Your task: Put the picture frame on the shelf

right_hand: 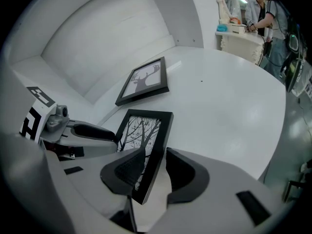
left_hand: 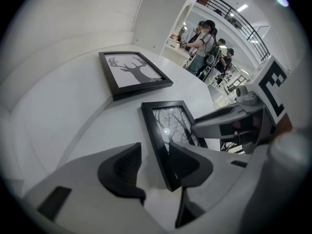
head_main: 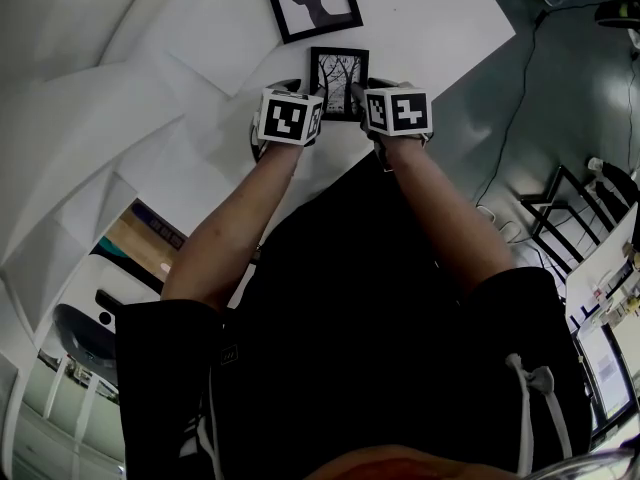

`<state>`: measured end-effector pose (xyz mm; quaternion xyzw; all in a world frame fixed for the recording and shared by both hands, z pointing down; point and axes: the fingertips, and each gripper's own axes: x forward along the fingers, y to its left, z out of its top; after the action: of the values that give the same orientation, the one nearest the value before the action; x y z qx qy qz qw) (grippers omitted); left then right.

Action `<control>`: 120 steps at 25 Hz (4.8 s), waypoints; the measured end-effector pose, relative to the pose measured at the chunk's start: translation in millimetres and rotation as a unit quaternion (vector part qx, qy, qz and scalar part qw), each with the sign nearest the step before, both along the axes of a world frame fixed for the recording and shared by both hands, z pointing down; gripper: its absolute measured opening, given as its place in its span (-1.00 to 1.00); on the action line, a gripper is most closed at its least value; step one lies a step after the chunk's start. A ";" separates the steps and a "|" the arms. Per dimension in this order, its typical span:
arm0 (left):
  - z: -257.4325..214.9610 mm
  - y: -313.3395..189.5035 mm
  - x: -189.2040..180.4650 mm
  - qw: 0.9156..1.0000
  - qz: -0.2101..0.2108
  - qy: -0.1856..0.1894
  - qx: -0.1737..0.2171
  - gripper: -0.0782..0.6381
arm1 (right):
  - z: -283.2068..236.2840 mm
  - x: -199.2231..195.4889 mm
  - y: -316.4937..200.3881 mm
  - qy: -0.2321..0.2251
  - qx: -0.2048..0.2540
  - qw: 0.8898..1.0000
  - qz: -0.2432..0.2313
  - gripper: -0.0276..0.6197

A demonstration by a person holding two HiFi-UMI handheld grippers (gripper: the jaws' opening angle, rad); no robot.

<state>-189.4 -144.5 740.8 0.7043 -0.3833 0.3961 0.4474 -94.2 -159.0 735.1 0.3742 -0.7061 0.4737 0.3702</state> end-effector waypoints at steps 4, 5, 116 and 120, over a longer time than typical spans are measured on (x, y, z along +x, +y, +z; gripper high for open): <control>-1.0 -1.2 8.1 1.000 0.023 -0.013 0.016 -0.30 | 0.4 -1.2 0.0 0.010 0.007 1.000 -0.005 -0.47; -1.5 -1.8 13.1 0.999 0.032 -0.014 0.020 -0.30 | 0.4 -1.3 0.1 0.012 0.009 1.000 -0.005 -0.47; -583.8 -78.0 -88.8 0.804 -0.149 -0.076 0.570 -0.56 | -578.5 -107.8 -116.1 -0.237 0.521 0.814 -0.100 -0.67; -589.9 -87.9 -97.3 0.802 -0.151 -0.062 0.575 -0.56 | -590.2 -113.3 -120.4 -0.222 0.537 0.808 -0.099 -0.67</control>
<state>-286.7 -232.4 150.8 0.7396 -0.6690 0.0734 -0.0097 -207.5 -279.3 144.8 0.3255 -0.9442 0.0500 -0.0119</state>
